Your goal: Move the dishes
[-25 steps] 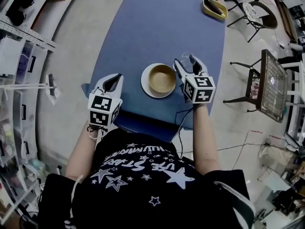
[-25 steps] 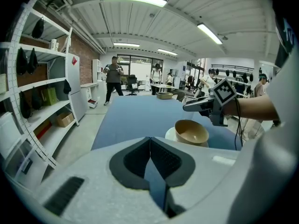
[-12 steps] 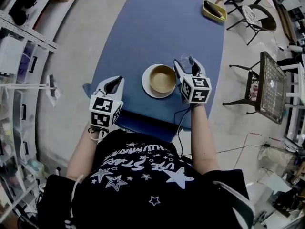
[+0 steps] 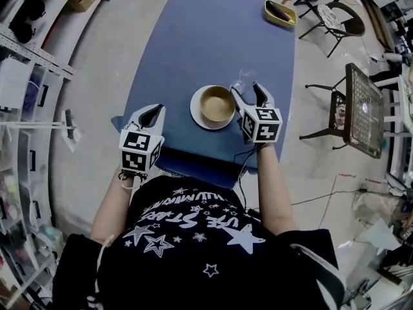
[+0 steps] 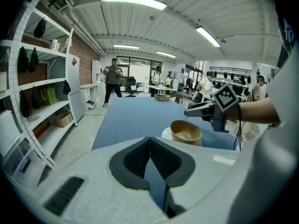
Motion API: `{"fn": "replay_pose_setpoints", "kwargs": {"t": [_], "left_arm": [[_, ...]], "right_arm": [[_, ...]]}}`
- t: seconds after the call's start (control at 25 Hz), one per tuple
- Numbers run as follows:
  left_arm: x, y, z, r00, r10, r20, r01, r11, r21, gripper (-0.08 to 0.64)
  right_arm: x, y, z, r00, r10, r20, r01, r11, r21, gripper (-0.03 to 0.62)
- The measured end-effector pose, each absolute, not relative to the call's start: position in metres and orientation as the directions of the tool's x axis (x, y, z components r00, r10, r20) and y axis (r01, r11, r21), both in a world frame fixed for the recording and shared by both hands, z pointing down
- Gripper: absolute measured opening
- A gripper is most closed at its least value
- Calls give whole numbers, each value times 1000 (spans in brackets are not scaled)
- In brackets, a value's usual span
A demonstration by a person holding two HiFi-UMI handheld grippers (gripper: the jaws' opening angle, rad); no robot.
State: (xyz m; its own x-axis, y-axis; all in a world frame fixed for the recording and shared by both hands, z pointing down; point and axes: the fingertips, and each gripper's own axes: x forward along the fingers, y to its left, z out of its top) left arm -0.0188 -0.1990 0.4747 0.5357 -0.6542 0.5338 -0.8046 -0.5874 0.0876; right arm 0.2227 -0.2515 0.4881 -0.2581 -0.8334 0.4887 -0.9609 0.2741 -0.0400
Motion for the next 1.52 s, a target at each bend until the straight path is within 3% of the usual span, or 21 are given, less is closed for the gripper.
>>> {"fn": "replay_pose_setpoints", "kwargs": {"t": [0.28, 0.64, 1.0, 1.12, 1.52], "left_arm": [[-14, -191, 478, 554, -639, 534, -790, -606, 94, 20], [-24, -189, 482, 552, -633, 544, -792, -601, 104, 20], [-32, -184, 482, 552, -632, 544, -795, -595, 115, 20], [-38, -182, 482, 550, -634, 544, -797, -593, 115, 19], [-59, -181, 478, 544, -651, 529, -809, -575, 123, 20]], "right_arm": [[224, -228, 505, -243, -809, 535, -970, 210, -123, 305], [202, -220, 524, -312, -743, 592, -949, 209, -238, 233], [196, -217, 533, -279, -719, 636, -960, 182, -214, 113], [202, -217, 536, -224, -725, 651, -973, 134, -186, 40], [189, -218, 514, -228, -763, 605, -967, 105, -232, 20]]}}
